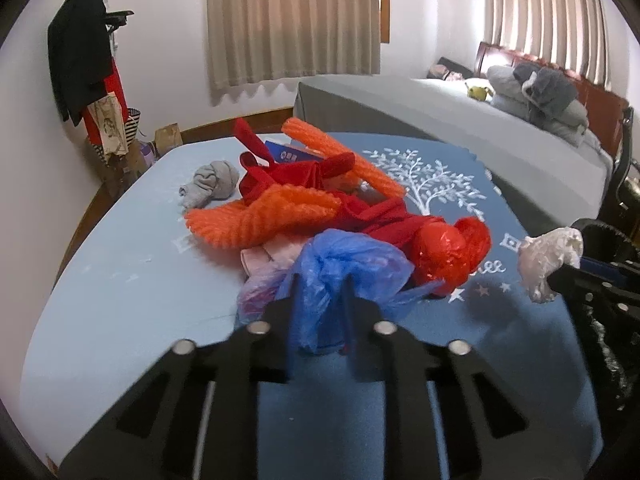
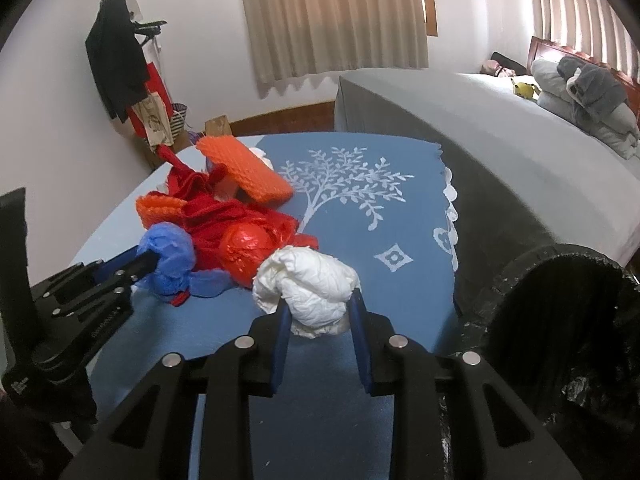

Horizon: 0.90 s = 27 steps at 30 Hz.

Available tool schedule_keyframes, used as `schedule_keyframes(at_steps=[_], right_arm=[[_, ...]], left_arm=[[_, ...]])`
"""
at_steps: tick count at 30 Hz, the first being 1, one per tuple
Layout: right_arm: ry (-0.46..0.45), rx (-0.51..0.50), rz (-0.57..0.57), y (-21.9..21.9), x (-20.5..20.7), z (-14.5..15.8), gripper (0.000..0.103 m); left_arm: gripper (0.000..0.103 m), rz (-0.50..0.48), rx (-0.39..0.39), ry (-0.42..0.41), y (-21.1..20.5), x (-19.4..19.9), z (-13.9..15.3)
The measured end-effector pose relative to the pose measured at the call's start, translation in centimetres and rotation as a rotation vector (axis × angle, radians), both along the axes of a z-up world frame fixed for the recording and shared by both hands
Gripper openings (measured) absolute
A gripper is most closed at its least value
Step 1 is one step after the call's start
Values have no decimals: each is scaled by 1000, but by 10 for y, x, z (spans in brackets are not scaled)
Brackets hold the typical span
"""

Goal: Collect trash
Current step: 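Grasp the blue plastic bag with the left tool while the right tool holds the tissue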

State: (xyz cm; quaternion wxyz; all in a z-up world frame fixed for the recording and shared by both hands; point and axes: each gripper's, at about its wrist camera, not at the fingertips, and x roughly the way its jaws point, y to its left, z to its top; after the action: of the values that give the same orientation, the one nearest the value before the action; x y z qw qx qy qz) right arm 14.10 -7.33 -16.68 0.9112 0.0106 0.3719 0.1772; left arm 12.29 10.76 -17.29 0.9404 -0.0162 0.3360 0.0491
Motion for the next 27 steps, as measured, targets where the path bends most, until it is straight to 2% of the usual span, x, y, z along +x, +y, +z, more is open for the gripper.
schedule_keyframes(at_steps=[5,11,20,27], right_arm=[[-26,17,0,-4,-7,13,28],[-69,48,-18,-18,-19,34,29],[-130,71,-82,-58,-40,62,28],[-143,58,-173,-99,-52,69,28]], left_arm=[[8,11,-13,-28,2,-13,16],[7,-15,-27,-85,-11,-28,43],[6,-107,-60,-138,-51,-33,70],[5,-198,-77,-159,-91,-39,79]])
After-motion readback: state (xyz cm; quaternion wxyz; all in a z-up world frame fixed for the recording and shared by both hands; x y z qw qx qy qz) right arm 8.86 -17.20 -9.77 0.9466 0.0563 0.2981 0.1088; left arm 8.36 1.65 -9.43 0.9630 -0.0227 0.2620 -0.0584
